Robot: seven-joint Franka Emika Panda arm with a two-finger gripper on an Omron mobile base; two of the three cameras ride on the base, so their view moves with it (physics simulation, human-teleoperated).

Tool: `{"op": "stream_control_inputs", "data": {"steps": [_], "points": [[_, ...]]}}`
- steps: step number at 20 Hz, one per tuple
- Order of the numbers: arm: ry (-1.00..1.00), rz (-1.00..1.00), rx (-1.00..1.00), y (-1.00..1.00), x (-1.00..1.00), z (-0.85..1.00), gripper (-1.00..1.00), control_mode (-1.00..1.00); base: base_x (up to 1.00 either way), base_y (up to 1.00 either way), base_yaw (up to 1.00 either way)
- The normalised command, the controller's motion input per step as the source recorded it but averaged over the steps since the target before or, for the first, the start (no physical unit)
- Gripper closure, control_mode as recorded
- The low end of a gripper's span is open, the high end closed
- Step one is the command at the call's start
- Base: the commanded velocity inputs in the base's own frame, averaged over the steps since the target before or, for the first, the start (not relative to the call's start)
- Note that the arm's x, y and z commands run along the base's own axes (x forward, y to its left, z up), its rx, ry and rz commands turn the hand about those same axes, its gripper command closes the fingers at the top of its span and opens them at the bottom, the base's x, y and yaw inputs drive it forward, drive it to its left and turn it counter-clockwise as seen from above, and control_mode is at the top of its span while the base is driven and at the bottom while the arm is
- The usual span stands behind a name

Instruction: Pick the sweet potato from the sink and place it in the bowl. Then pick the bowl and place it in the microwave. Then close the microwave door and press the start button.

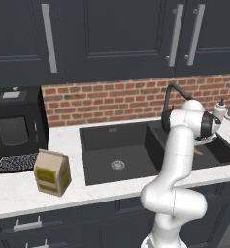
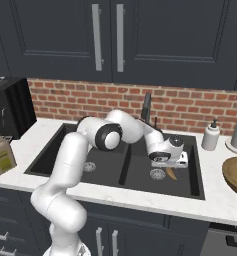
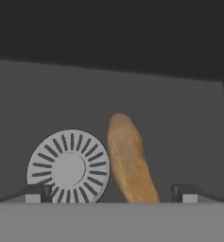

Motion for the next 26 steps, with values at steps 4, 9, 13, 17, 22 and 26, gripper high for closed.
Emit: {"op": "stream_control_inputs", "data": {"steps": [4, 9, 13, 17, 22, 26], "points": [[0.00, 0.00, 0.00, -0.19, 0.20, -0.20, -1.00, -1.00, 0.00, 0.00, 0.00], [0.00, 0.01, 0.00, -0.19, 0.18, -0.23, -1.00, -1.00, 0.00, 0.00, 0.00], [0.00, 0.01, 0.00, -0.07, 0.13, -0.23, -1.00, -1.00, 0.00, 0.00, 0.00], [0.00, 0.00, 0.00, 0.00, 0.00, -0.28, -1.00, -1.00, 0.00, 0.00, 0.00], [0.00, 0.00, 0.00, 0.00, 0.00, -0.32, -1.00, -1.00, 0.00, 0.00, 0.00], [0.00, 0.00, 0.00, 0.00, 0.00, -0.37, 1.00, -1.00, 0.00, 0.00, 0.00]]}}
